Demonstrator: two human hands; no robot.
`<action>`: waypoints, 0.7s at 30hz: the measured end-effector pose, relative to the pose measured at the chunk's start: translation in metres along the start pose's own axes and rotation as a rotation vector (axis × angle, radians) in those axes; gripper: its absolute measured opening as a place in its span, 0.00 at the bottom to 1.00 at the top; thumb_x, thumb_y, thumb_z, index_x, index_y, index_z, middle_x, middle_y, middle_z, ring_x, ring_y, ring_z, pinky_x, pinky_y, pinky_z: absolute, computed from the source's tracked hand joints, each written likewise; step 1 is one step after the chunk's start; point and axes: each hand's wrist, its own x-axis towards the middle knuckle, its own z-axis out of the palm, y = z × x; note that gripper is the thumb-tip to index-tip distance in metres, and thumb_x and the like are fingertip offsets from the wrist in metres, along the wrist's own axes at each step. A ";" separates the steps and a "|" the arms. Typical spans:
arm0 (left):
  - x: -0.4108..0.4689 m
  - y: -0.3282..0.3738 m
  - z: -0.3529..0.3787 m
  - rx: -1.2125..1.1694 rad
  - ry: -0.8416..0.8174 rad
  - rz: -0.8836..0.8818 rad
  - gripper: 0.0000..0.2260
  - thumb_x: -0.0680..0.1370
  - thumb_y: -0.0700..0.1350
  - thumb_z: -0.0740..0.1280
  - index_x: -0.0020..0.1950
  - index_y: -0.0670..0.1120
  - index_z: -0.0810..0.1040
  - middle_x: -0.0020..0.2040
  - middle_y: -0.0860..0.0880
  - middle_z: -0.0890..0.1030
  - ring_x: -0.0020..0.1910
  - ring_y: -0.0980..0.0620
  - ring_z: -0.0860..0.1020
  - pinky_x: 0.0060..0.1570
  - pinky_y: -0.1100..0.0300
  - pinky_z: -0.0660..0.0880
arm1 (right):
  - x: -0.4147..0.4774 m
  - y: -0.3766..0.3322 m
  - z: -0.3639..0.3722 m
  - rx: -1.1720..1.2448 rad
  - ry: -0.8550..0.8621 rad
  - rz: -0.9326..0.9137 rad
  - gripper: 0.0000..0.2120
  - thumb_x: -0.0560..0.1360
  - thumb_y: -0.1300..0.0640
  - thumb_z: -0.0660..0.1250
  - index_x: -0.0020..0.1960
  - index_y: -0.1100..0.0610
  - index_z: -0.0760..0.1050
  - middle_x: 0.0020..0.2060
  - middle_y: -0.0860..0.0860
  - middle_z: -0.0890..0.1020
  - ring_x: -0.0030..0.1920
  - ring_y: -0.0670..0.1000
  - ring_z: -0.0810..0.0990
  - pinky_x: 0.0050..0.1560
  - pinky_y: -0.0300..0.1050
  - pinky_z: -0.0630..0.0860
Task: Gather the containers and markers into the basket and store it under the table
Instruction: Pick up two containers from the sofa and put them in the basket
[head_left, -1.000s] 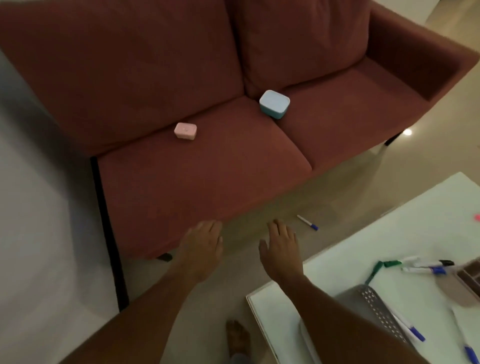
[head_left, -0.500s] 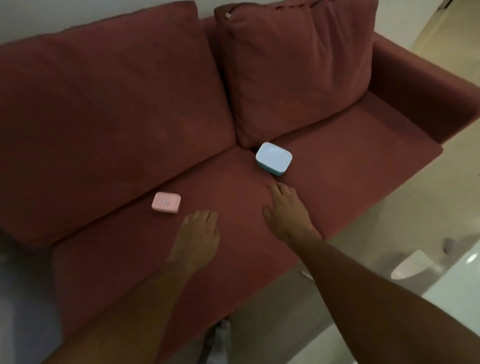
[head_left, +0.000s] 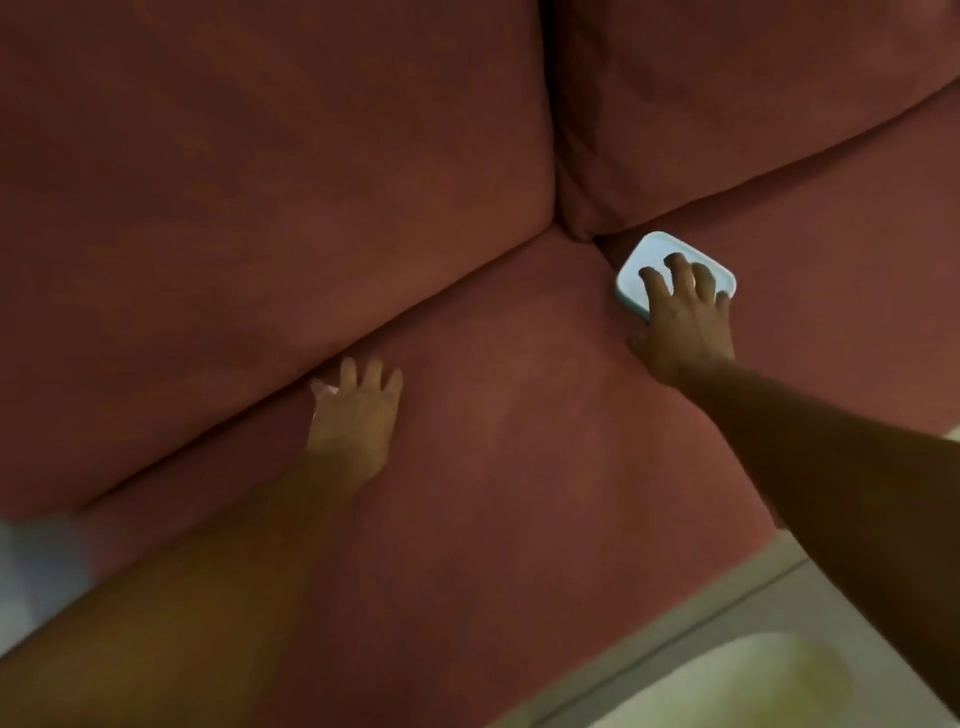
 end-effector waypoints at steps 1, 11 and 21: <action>0.000 -0.001 0.006 -0.003 -0.034 -0.029 0.29 0.73 0.41 0.68 0.72 0.49 0.64 0.67 0.45 0.66 0.68 0.40 0.65 0.61 0.37 0.70 | 0.002 -0.003 0.005 0.000 -0.027 0.017 0.36 0.69 0.56 0.73 0.73 0.54 0.60 0.75 0.59 0.58 0.73 0.66 0.57 0.68 0.69 0.62; 0.025 0.022 -0.012 0.190 -0.277 -0.042 0.24 0.77 0.44 0.63 0.72 0.47 0.65 0.69 0.45 0.66 0.66 0.39 0.68 0.62 0.37 0.70 | 0.040 0.015 0.014 0.007 -0.033 0.241 0.53 0.67 0.56 0.77 0.78 0.57 0.43 0.74 0.66 0.57 0.70 0.67 0.61 0.66 0.59 0.68; 0.058 0.039 -0.051 -0.667 -0.621 -0.161 0.24 0.68 0.46 0.79 0.60 0.40 0.77 0.55 0.44 0.82 0.53 0.45 0.81 0.49 0.52 0.79 | 0.010 -0.027 0.005 0.317 -0.217 0.366 0.57 0.55 0.37 0.79 0.71 0.64 0.56 0.67 0.60 0.67 0.68 0.64 0.68 0.64 0.60 0.67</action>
